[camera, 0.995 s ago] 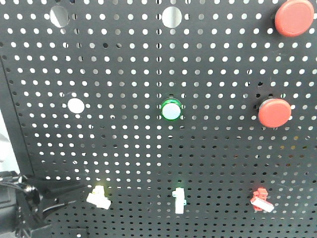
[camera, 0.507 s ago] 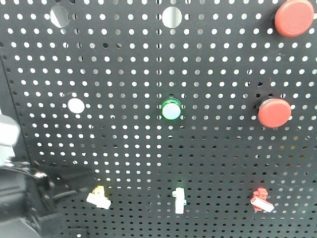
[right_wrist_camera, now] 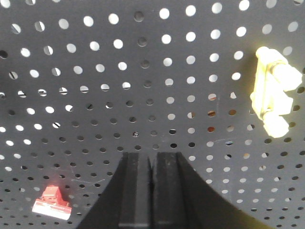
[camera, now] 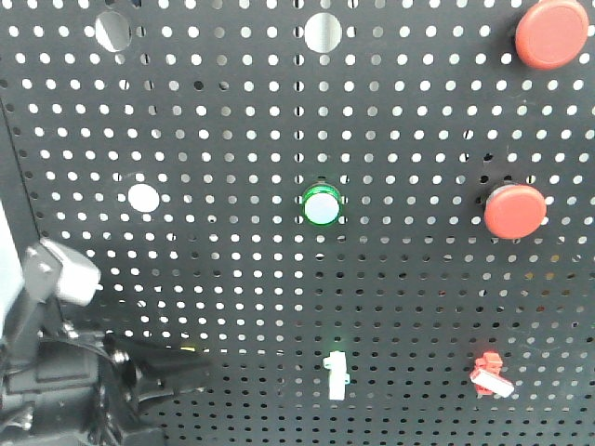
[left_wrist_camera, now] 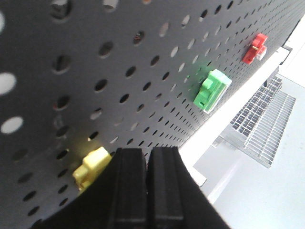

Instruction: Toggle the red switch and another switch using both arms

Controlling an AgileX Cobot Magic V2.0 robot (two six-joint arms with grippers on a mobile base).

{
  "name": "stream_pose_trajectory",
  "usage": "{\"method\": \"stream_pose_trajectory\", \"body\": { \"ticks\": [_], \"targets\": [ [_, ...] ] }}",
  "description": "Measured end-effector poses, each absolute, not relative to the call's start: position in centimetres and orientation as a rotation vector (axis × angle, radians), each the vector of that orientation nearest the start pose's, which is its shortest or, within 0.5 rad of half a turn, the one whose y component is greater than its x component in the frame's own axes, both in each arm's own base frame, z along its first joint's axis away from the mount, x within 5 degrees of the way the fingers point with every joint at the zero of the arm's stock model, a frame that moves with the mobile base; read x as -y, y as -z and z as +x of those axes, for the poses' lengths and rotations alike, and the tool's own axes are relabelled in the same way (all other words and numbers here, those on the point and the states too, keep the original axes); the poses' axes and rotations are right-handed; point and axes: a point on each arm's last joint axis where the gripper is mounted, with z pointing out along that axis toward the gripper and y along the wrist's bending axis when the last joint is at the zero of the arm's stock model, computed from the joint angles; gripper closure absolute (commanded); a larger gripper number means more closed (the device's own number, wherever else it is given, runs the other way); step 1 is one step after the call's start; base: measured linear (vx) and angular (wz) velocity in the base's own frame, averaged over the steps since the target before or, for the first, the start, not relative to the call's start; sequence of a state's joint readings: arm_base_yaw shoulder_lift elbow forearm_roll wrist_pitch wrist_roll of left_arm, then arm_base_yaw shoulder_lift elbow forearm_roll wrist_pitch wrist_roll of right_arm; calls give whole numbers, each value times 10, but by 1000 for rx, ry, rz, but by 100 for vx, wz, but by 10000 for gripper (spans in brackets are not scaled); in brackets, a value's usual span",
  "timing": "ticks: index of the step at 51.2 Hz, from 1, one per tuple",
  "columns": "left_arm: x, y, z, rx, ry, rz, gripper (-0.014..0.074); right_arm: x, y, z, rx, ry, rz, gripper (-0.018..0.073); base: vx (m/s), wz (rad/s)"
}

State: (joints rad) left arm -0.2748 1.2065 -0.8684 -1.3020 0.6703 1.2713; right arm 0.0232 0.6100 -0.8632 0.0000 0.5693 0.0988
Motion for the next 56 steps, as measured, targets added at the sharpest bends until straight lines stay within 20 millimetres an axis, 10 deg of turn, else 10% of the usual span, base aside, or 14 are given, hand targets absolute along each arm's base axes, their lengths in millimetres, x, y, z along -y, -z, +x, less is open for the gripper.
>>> {"method": "stream_pose_trajectory", "body": {
  "ticks": [56],
  "targets": [
    [105, -323, 222, -1989, 558, 719, 603, -3, -400, 108, -1799, -87, 68, 566, 0, 0]
  ]
}}
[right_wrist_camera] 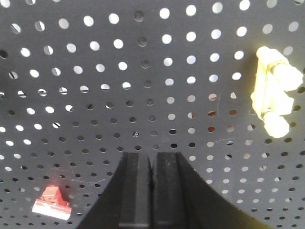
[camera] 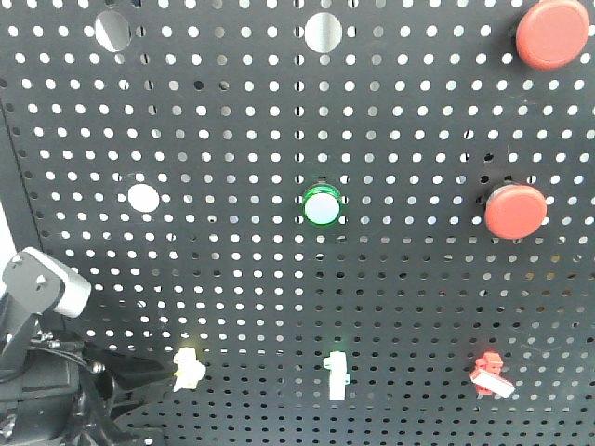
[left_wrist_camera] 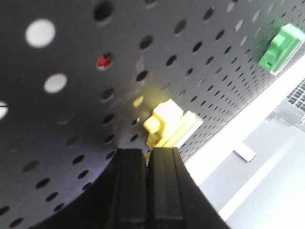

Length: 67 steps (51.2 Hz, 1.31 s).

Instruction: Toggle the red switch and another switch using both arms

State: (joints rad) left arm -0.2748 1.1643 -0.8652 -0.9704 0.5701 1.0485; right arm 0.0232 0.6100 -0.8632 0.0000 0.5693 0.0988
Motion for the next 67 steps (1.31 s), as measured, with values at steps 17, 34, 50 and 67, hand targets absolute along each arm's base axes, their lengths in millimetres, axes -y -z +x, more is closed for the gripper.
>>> {"method": "stream_pose_trajectory", "body": {
  "ticks": [17, 34, 50, 67],
  "targets": [
    [101, -297, 218, -2066, 547, 693, 603, -3, -400, 108, -1799, -87, 68, 566, 0, 0],
    [97, -317, 203, -1977, 532, 680, 603, -3, -399, 108, -1808, -101, 73, 566, 0, 0],
    [81, -368, 146, -1719, 504, 655, 603, -21, -392, 116, -1882, -213, -145, 566, 0, 0],
    [76, -380, 126, -1643, 500, 653, 603, -47, -370, 167, -1974, -502, -350, 566, 0, 0]
  ]
}}
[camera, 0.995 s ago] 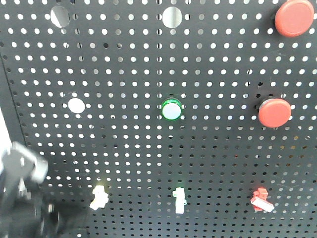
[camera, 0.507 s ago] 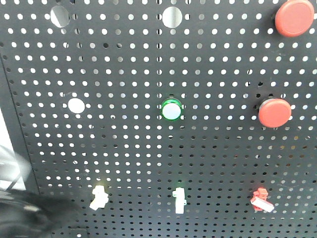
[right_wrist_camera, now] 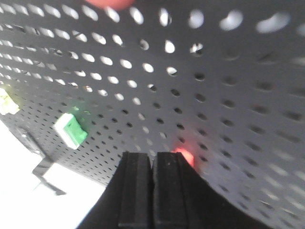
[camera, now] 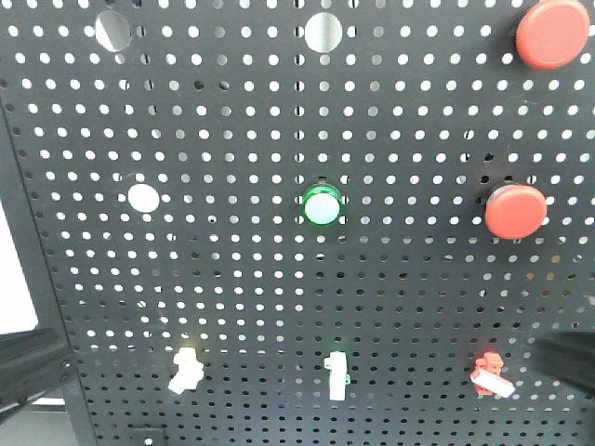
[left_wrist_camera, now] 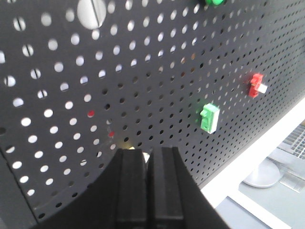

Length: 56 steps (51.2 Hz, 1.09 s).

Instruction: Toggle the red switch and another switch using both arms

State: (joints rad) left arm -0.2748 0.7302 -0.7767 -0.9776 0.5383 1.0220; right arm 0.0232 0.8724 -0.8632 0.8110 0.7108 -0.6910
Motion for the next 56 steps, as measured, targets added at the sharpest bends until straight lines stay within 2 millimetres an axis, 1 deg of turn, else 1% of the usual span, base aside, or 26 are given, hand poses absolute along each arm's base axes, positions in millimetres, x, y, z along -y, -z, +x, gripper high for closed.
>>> {"method": "stream_pose_trajectory", "body": {
  "ticks": [10, 18, 30, 43, 56],
  "targets": [
    [76, -380, 126, -1643, 500, 653, 603, -51, -356, 190, -2028, -576, -334, 566, 0, 0],
    [76, -380, 126, -1643, 496, 656, 603, -53, -349, 200, -2052, -618, -340, 566, 0, 0],
    [76, -380, 126, -1643, 493, 656, 603, -55, -343, 207, -2078, -653, -348, 566, 0, 0],
    [75, -380, 127, -1639, 488, 648, 603, -58, -332, 215, -2134, -701, -373, 566, 0, 0],
    [75, -380, 127, -1639, 486, 646, 603, -59, -331, 216, -2135, -696, -394, 566, 0, 0]
  ]
}}
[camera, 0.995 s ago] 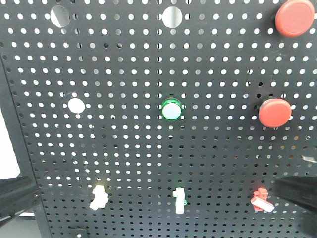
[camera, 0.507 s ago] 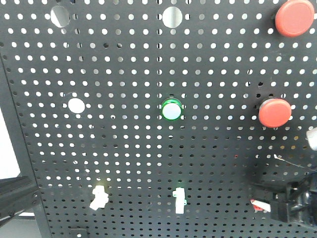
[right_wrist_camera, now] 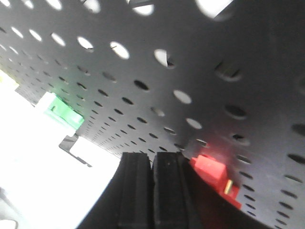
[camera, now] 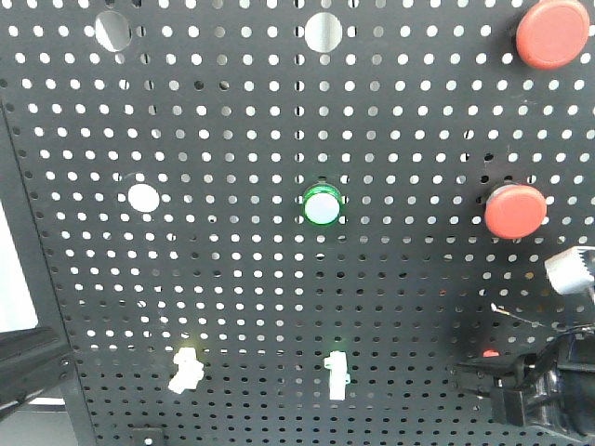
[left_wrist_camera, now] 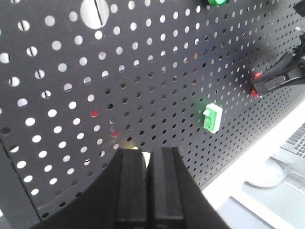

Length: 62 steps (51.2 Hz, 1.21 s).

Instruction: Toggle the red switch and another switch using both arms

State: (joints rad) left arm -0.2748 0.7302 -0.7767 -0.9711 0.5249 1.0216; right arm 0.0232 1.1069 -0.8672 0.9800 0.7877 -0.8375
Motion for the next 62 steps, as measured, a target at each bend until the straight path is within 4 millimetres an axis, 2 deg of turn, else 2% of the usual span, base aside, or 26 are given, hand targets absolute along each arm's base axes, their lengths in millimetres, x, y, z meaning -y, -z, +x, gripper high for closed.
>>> {"method": "stream_pose_trajectory", "body": {
  "ticks": [16, 25, 36, 48, 55, 62],
  "targets": [
    [75, -380, 127, -1637, 484, 643, 603, -59, -333, 214, -2115, -674, -432, 566, 0, 0],
    [75, -380, 127, -1637, 484, 643, 603, -59, -356, 197, -1958, -637, -475, 566, 0, 0],
    [75, -380, 127, -1637, 484, 643, 603, -56, -391, 152, -1752, -542, -499, 566, 0, 0],
    [72, -377, 114, -1621, 489, 647, 603, -42, -410, 93, -1639, -289, -486, 566, 0, 0],
    [66, -362, 93, -1615, 517, 614, 603, -27, -406, 56, -1640, -92, -410, 566, 0, 0],
    [60, -337, 76, -1617, 513, 604, 603, -13, -383, 27, -1635, 32, -290, 566, 0, 0]
  ]
}}
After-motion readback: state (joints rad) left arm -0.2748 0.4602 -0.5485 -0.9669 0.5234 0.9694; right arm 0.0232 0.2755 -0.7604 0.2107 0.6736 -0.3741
